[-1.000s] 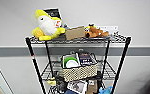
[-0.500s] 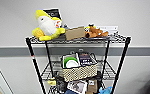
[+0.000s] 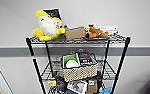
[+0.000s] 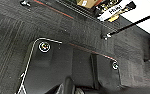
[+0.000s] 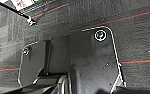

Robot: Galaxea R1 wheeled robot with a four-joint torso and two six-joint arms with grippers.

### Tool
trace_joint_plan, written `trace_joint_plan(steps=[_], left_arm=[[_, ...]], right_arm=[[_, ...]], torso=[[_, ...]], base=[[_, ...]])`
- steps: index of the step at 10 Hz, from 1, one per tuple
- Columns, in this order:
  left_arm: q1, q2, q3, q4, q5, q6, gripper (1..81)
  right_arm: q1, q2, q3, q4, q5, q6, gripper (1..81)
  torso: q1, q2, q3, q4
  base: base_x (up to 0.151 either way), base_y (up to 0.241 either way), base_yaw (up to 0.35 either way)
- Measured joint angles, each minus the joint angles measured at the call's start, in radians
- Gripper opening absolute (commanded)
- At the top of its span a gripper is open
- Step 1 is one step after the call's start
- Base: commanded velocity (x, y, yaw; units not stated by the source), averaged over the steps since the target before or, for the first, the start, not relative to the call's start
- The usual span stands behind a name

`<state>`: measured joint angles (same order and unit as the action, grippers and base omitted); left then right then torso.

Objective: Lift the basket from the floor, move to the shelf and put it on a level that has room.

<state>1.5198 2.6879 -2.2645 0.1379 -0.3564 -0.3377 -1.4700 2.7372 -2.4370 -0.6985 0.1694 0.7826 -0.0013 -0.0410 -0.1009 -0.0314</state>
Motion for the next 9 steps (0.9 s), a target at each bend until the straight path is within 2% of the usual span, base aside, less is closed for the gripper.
trace_joint_plan(steps=[4, 6, 7, 9], left_arm=[[0.013, 0.105, -0.132, 0.001, 0.048, 0.000, 81.1], [0.013, 0.153, -0.220, 0.001, 0.064, 0.000, 81.1], [0.013, 0.184, -0.270, 0.001, 0.069, 0.000, 81.1], [0.013, 0.258, -0.364, 0.001, 0.077, 0.000, 81.1]], right_arm=[[-0.017, 0.150, -0.243, -0.022, 0.005, 0.000, 81.1], [-0.020, 0.224, -0.316, -0.031, -0.011, -0.004, 81.1], [-0.025, 0.262, -0.328, -0.038, -0.043, -0.009, 81.1], [-0.026, 0.309, -0.341, -0.041, -0.164, -0.015, 81.1]], torso=[[0.000, 0.000, 0.000, 0.000], [0.000, 0.000, 0.000, 0.000], [0.000, 0.000, 0.000, 0.000], [0.000, -0.001, 0.000, 0.000]], base=[[0.000, 0.000, 0.000], [0.000, 0.000, 0.000], [0.000, 0.000, 0.000], [0.000, 0.000, 0.000]])
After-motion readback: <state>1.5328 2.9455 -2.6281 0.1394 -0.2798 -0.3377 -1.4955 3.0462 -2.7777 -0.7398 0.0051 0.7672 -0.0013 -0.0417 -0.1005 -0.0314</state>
